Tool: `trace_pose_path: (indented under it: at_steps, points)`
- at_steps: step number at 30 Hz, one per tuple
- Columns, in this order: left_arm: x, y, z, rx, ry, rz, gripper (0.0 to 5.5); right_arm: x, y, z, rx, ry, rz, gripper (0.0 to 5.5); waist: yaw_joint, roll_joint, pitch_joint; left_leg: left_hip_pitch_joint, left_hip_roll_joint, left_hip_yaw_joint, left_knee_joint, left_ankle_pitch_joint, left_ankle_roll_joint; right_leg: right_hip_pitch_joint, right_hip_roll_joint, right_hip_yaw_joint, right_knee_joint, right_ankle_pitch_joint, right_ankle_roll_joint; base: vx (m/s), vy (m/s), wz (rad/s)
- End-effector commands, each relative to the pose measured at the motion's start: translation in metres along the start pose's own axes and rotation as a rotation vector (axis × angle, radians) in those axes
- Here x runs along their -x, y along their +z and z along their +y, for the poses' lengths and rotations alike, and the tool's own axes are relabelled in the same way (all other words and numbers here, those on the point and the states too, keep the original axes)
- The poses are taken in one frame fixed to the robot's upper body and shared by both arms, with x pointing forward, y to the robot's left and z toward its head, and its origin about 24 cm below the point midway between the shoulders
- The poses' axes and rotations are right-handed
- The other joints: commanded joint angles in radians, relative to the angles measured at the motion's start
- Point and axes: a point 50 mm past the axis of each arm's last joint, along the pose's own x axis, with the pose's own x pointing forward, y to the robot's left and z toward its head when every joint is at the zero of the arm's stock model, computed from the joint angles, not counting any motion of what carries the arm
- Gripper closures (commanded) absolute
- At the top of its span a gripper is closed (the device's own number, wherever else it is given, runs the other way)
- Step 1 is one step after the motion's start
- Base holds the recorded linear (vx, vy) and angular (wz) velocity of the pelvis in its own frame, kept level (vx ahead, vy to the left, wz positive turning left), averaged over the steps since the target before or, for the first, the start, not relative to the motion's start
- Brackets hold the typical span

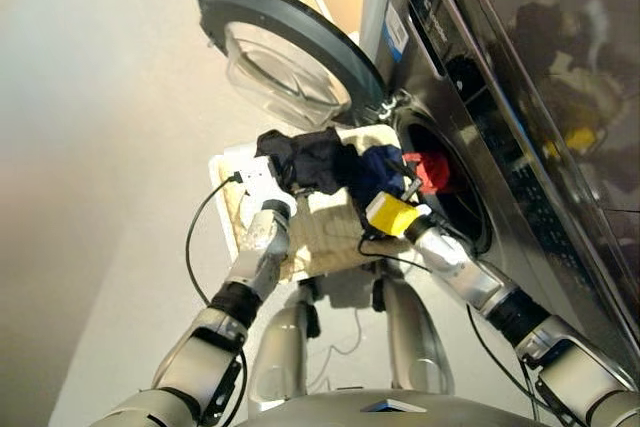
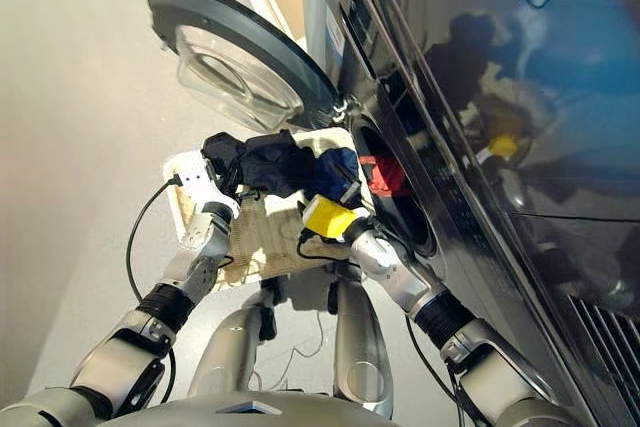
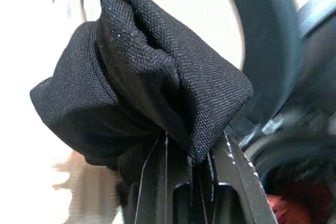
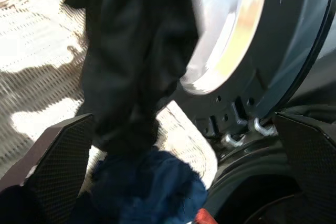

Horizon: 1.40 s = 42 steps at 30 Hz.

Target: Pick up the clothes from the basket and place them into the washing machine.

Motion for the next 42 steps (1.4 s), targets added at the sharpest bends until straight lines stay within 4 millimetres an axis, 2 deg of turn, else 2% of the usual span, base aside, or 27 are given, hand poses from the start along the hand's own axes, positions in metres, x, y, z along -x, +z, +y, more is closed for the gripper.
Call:
trace_pose_path:
  at_steps: [1,6,12,21,24,27,28,29,30,37,42]
  points:
    - [-0.003,0.035,-0.014,0.039,-0.133,-0.164,5.50,-0.010,0.020,0.020,0.010,0.061,-0.078,0.00,0.012,-0.037,-0.074,0.004,-0.007,-0.008,0.002,0.026,-0.023,0.149,-0.041,-0.024,-0.107,0.021,0.090,0.062,-0.018,0.013]
    - [0.005,0.041,-0.030,0.096,-0.230,-0.179,5.50,-0.016,0.026,0.027,-0.011,0.085,-0.088,0.00,0.028,-0.033,-0.107,0.073,-0.005,-0.012,-0.024,0.025,-0.024,0.218,-0.038,-0.037,-0.133,0.008,0.091,0.048,-0.015,0.017]
    - [0.015,0.044,-0.048,0.142,-0.325,-0.179,5.50,-0.020,0.034,0.021,-0.026,0.012,-0.119,0.00,0.034,-0.030,-0.148,0.134,-0.005,-0.017,-0.059,0.033,-0.023,0.281,-0.033,-0.059,-0.157,-0.002,0.094,0.058,-0.001,0.096]
    - [0.030,0.054,-0.064,0.218,-0.428,-0.193,5.50,-0.035,0.040,0.017,-0.029,-0.061,-0.096,0.00,0.053,-0.036,-0.194,0.206,-0.005,-0.040,-0.104,0.040,-0.027,0.363,-0.028,-0.096,-0.172,-0.019,0.097,0.020,-0.001,0.043]
    - [0.036,0.060,-0.073,0.263,-0.489,-0.201,5.50,-0.042,0.039,0.016,-0.069,-0.091,-0.063,0.00,0.067,-0.039,-0.215,0.223,-0.006,-0.051,-0.110,0.039,-0.028,0.393,-0.028,-0.116,-0.183,-0.023,0.097,0.034,0.000,0.143]
    - [0.040,0.064,-0.078,0.293,-0.515,-0.204,5.50,-0.048,0.039,0.016,-0.071,-0.117,-0.034,0.00,0.077,-0.042,-0.228,0.233,-0.007,-0.055,-0.111,0.037,-0.027,0.408,-0.029,-0.124,-0.187,-0.023,0.099,0.013,0.001,0.069]
    - [0.040,0.064,-0.078,0.293,-0.515,-0.204,5.50,-0.048,0.039,0.016,-0.071,-0.117,-0.034,1.88,0.077,-0.042,-0.228,0.234,-0.007,-0.056,-0.112,0.037,-0.027,0.409,-0.029,-0.124,-0.187,-0.023,0.099,0.000,0.000,0.000]
    - [0.042,0.069,-0.081,0.308,-0.534,-0.218,5.50,-0.051,0.038,0.014,-0.074,-0.142,-0.012,3.99,0.083,-0.044,-0.235,0.237,-0.008,-0.059,-0.112,0.035,-0.026,0.416,-0.030,-0.129,-0.190,-0.023,0.100,0.000,0.000,0.000]
    - [0.043,0.073,-0.082,0.313,-0.537,-0.231,5.50,-0.052,0.039,0.010,-0.077,-0.164,-0.010,5.50,0.083,-0.045,-0.238,0.238,-0.008,-0.060,-0.112,0.033,-0.026,0.420,-0.029,-0.132,-0.192,-0.023,0.101,0.000,0.000,0.000]
    - [0.047,0.082,-0.084,0.338,-0.535,-0.268,5.50,-0.051,0.036,0.009,-0.083,-0.197,0.025,5.50,0.081,-0.048,-0.249,0.249,-0.009,-0.061,-0.112,0.026,-0.022,0.432,-0.031,-0.137,-0.193,-0.023,0.103,0.000,0.000,0.000]
    - [0.047,0.080,-0.078,0.334,-0.495,-0.270,5.50,-0.047,0.033,0.010,-0.114,-0.213,0.030,5.50,0.079,-0.053,-0.251,0.255,-0.011,-0.058,-0.112,0.023,-0.019,0.438,-0.033,-0.138,-0.192,-0.023,0.105,0.000,0.000,0.000]
